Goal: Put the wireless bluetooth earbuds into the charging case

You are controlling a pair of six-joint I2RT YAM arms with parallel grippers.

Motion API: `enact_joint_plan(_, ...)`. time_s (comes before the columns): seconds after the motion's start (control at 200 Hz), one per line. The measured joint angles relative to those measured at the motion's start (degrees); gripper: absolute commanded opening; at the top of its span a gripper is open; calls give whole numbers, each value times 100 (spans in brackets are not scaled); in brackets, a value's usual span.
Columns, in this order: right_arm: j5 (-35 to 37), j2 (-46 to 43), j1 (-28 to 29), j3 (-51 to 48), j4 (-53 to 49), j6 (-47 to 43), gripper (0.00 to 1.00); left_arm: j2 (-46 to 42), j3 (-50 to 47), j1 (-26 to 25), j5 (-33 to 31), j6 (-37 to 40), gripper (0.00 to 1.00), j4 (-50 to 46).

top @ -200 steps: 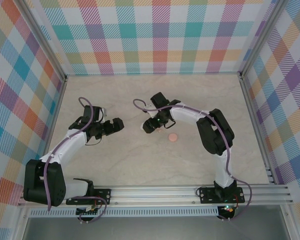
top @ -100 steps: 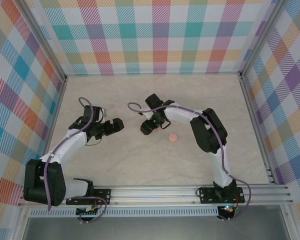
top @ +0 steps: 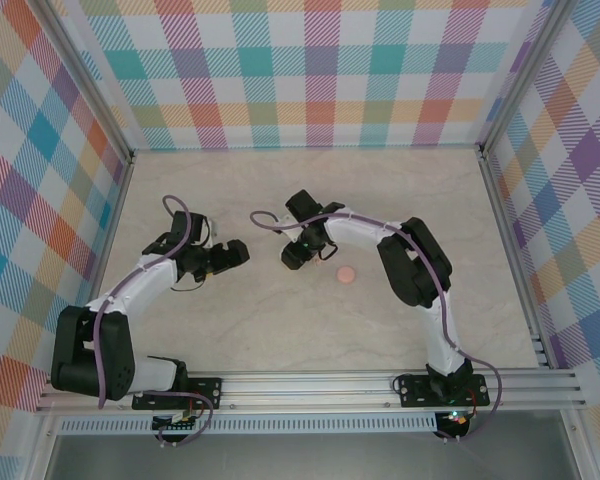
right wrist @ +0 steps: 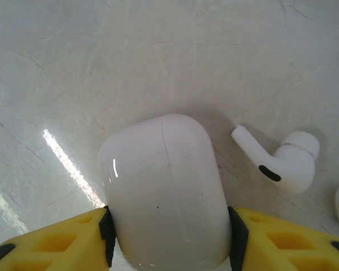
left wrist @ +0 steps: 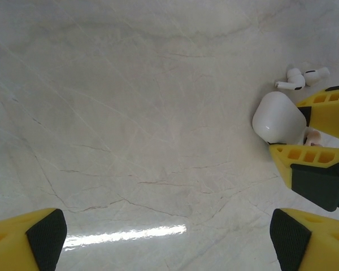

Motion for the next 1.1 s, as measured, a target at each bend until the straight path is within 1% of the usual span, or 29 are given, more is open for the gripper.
enact_joint_plan(0.085, 2, -35, 15, -85, 101, -72, 53, 111, 2, 0, 144, 0, 90, 44)
enact_joint_plan(0.24, -2, -116, 15, -273, 304, -190, 58, 289, 4, 0, 345, -2, 90, 61)
enact_joint_plan(0.485, 72, -120, 59, -306, 334, -402, 59, 299, 4, 0, 378, 0, 90, 70)
enact_joint_plan(0.65, 221, -120, 94, -306, 326, -553, 51, 299, 4, 0, 380, -2, 90, 70)
enact_joint_plan(0.695, 234, -120, 94, -306, 326, -577, 50, 299, 4, 0, 380, 0, 90, 72)
enact_joint_plan(0.76, 240, -133, 96, -321, 341, -616, 43, 306, 4, 0, 400, -2, 89, 79)
enact_joint_plan(0.9, 144, -269, 103, -581, 638, -706, 43, 446, 7, 0, 562, -4, 88, 236)
enact_joint_plan(1.1, -44, -474, 129, -1019, 1080, -846, 44, 850, 28, 0, 1047, -87, 84, 684)
